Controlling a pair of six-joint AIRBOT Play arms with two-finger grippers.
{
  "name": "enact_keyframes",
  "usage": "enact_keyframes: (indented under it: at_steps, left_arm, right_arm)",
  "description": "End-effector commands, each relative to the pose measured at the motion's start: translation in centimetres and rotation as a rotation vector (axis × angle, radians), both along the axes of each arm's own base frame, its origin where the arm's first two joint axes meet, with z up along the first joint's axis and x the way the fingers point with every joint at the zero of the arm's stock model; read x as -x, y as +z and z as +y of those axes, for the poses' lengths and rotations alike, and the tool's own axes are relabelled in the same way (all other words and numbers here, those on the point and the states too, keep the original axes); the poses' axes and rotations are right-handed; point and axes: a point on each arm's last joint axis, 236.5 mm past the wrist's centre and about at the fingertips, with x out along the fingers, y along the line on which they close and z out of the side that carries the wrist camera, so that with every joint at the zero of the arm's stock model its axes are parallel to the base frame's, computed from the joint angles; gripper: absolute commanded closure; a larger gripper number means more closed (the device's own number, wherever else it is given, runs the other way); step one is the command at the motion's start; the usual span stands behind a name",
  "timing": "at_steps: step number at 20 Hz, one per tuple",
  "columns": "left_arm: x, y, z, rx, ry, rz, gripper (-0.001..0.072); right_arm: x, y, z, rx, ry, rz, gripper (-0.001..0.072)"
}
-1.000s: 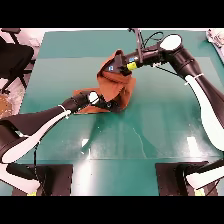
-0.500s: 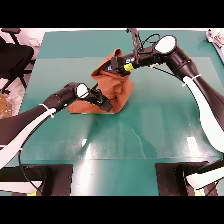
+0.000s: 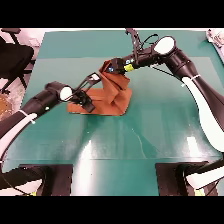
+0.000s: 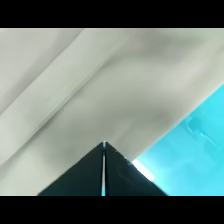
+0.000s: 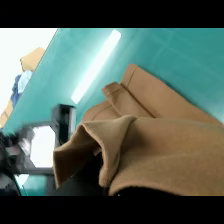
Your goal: Fold the shirts.
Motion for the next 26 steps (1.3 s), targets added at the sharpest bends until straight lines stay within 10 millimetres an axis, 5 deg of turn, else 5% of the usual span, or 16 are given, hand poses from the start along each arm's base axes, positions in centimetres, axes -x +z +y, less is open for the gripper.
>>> enact_keyframes:
  at_steps: [1, 6, 11, 15, 20, 21, 24, 26]
  left_arm:
    - [-0.2, 1.3, 3.2, 0.091, 0.057, 0.028, 0.0690]
    - [-2.7, 3.5, 10.5, 0.249, 0.286, 0.038, 0.0690]
    - [-1.5, 2.7, 15.8, 0.264, 0.404, 0.128, 0.0689]
    - [-2.0, 3.3, 16.3, 0.315, 0.438, 0.119, 0.0689]
    - [-2.2, 3.6, 15.9, 0.332, 0.422, 0.105, 0.0688]
    - [-2.2, 3.6, 15.9, 0.333, 0.422, 0.105, 0.0688]
    - [-2.2, 3.6, 15.9, 0.331, 0.420, 0.104, 0.0688]
    - [-2.2, 3.6, 15.9, 0.331, 0.421, 0.104, 0.0688]
  right_arm:
    - [-0.2, 0.3, 0.1, -0.014, -0.018, 0.006, 0.0692]
    - [0.7, -0.6, 2.8, -0.031, -0.016, 0.048, 0.0693]
    - [2.5, -5.0, 7.8, -0.020, 0.013, 0.124, 0.0693]
    - [4.0, -9.6, 11.4, -0.004, 0.003, 0.210, 0.0692]
    - [4.0, -10.6, 16.1, -0.167, -0.083, 0.316, 0.0688]
    - [4.2, -10.6, 16.6, -0.190, -0.087, 0.334, 0.0661]
    - [5.1, -8.6, 17.9, -0.285, -0.038, 0.349, 0.0213]
    - [5.6, -5.6, 18.4, -0.378, 0.011, 0.317, 0.0191]
